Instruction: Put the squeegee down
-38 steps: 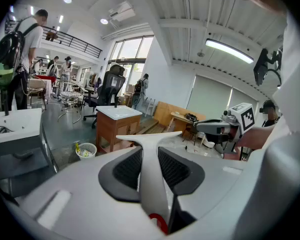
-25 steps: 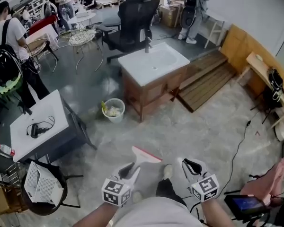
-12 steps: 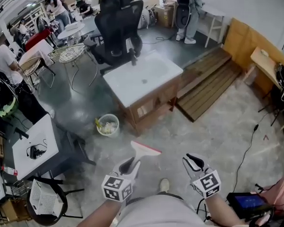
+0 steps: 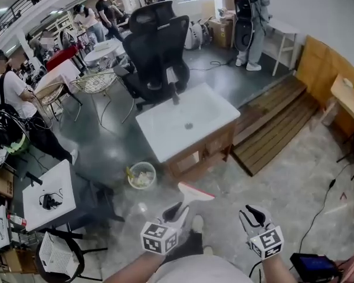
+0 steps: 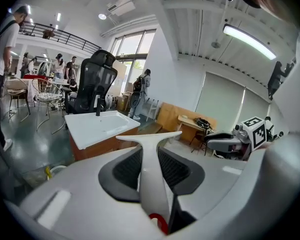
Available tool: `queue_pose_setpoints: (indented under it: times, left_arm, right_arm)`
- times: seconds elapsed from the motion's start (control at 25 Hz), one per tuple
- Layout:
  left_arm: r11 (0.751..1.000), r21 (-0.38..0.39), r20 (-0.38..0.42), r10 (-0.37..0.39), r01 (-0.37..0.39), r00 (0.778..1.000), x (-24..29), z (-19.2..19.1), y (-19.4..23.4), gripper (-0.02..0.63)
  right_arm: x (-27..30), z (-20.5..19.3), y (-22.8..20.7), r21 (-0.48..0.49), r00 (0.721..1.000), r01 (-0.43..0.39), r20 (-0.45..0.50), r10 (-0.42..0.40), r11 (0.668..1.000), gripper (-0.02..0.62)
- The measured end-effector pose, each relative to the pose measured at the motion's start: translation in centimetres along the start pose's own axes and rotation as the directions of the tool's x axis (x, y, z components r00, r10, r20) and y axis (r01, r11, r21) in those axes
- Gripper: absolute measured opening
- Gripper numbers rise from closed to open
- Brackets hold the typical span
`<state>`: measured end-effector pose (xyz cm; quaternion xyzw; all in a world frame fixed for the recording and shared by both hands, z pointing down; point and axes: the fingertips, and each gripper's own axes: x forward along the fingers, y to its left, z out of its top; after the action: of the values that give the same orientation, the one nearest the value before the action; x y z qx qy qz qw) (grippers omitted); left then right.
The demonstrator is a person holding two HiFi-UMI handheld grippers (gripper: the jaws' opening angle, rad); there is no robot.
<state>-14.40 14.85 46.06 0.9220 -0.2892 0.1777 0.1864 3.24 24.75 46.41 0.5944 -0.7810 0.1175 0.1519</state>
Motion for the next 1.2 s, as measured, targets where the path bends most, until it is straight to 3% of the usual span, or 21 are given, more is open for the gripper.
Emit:
queue_pose_setpoints:
  times: [0.32,0.56,0.72,1.2]
  left_arm:
    - [0.999,-0.038,-0.001,-0.018,0.018,1.0,11.2,3.4,4.4,0.107]
    - [1.0,-0.017,0.054,-0.025,0.026,0.998,19.8,10.4,8.5,0.107]
    - [1.0,-0.02,0.04,-0.021,0.021,0.999,24.6,12.4,11.2,0.107]
    - [0.986,-0.113,0.022,0.128,-0.125,0.992,38.3,17.3,17.2,0.107]
  right_arm:
    - [6.1,1.6,-7.8,0.011,0.998,0.039,-0.047,-0.039,0.999,0.091]
    - [12.1,6.2,-15.2,-0.041,0.997,0.068,-0.041,-0.07,0.997,0.091]
    - [16.2,7.6,-18.4,-0.026,0.996,0.08,-0.048,-0.081,0.996,0.091]
    - [27.2,8.8,-28.6,-0.017,0.996,-0.061,-0.068,0.06,0.998,0.091]
